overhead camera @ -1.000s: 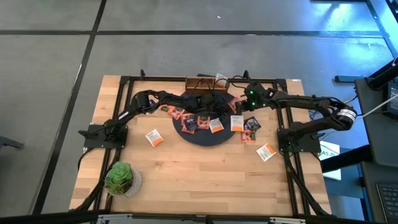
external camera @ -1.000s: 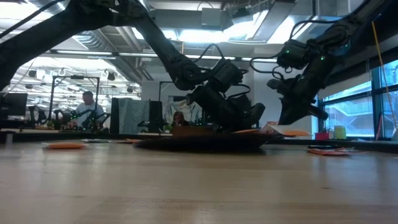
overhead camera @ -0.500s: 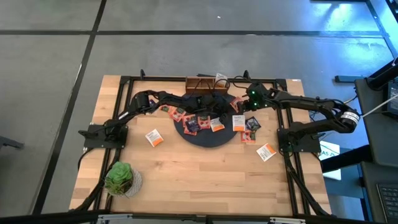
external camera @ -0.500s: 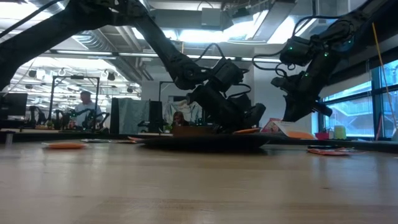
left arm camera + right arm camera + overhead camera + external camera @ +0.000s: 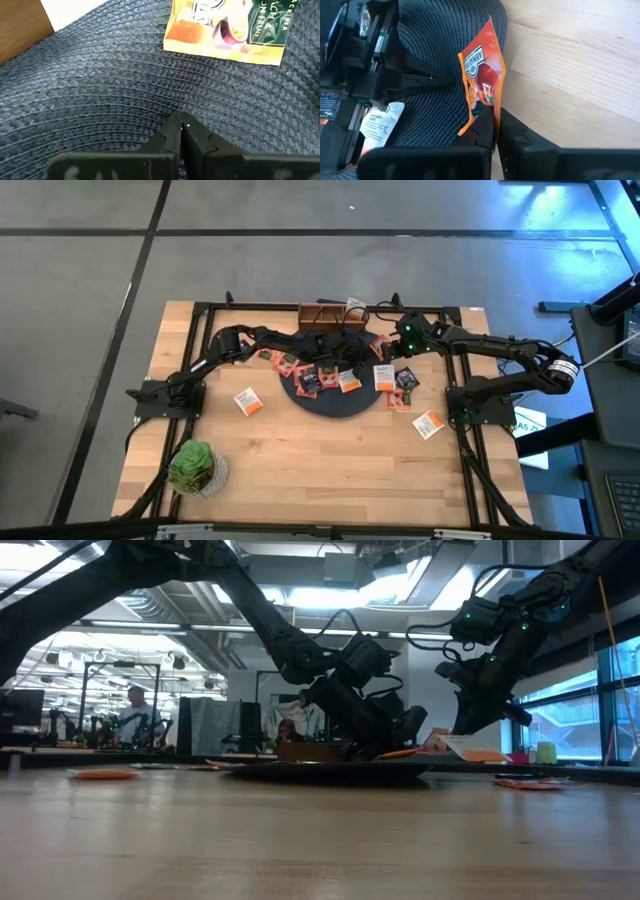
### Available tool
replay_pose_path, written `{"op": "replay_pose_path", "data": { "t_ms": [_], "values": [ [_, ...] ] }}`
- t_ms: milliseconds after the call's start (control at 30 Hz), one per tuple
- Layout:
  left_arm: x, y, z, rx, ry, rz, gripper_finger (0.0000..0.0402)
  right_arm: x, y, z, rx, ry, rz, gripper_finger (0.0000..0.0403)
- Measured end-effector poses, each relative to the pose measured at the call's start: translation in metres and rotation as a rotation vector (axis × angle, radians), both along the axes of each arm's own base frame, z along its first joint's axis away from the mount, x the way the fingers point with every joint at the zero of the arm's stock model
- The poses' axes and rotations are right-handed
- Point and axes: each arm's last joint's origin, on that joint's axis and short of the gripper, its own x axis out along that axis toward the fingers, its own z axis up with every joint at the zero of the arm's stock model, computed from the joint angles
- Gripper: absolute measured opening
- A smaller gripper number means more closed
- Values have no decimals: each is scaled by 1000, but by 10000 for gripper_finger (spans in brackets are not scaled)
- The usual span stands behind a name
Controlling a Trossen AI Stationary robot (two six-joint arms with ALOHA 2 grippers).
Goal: Pick & Place Tea
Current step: Put the orange tea bag into the middle section of the wooden organizer
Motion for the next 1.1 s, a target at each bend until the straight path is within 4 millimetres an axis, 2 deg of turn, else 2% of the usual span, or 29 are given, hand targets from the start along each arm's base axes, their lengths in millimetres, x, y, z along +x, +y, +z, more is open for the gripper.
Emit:
{"op": "replay_pose_path", "data": {
  "t_ms": [233, 433, 800, 900, 1000, 1100],
  "values": [
    [0, 0, 0, -1, 2, 0, 2, -1, 0, 0, -10, 7, -9, 36],
    [0, 0, 0, -1, 1, 0, 3, -1, 0, 0, -5, 10, -5, 7],
    [0, 1, 3, 1, -22, -24, 2, -2, 2, 1, -11, 18, 18, 4],
    [2, 1, 7, 5, -57, -67, 4, -2, 1, 13, -44, 4, 43, 3],
    [1, -1, 17, 9, -66, -114, 5, -2, 1, 34, -77, 19, 82, 2],
    [-4, 1, 41, -3, -78, -172, 3, -5, 4, 58, -110, 81, 126, 2]
  ]
}}
